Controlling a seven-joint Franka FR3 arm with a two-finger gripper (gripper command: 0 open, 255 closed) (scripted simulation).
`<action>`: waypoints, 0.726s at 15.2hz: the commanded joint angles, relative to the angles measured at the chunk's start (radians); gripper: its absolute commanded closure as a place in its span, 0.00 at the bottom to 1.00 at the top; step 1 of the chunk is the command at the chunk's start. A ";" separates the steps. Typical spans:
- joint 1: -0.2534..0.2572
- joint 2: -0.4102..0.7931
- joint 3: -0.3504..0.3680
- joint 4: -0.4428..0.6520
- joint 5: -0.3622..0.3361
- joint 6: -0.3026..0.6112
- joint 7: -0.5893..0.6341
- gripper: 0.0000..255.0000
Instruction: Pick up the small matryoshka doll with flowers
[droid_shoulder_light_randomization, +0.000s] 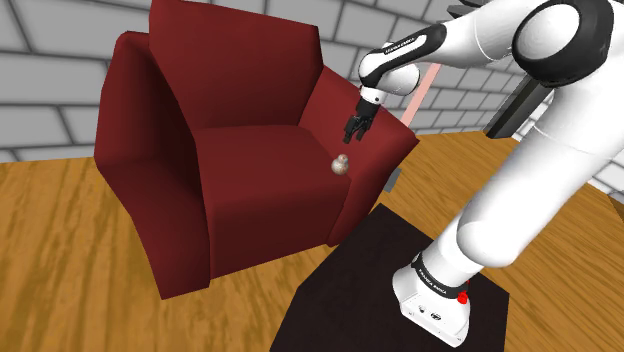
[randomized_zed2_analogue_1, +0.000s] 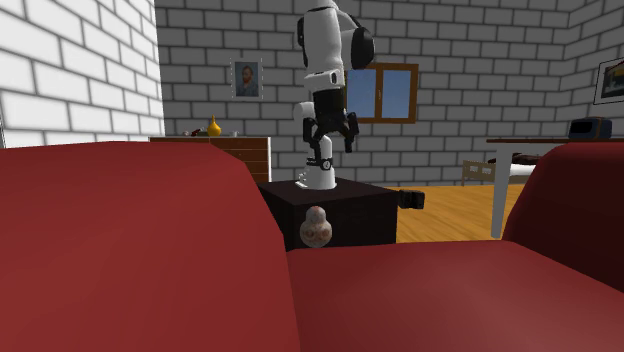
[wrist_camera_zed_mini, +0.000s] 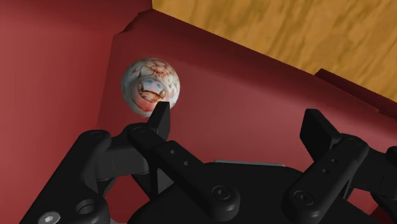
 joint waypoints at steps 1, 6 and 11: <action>-0.019 0.090 -0.008 0.050 0.050 0.016 -0.063 0.00; -0.089 0.301 0.010 0.202 0.156 0.020 -0.180 0.00; -0.136 0.421 0.034 0.286 0.206 0.031 -0.231 0.00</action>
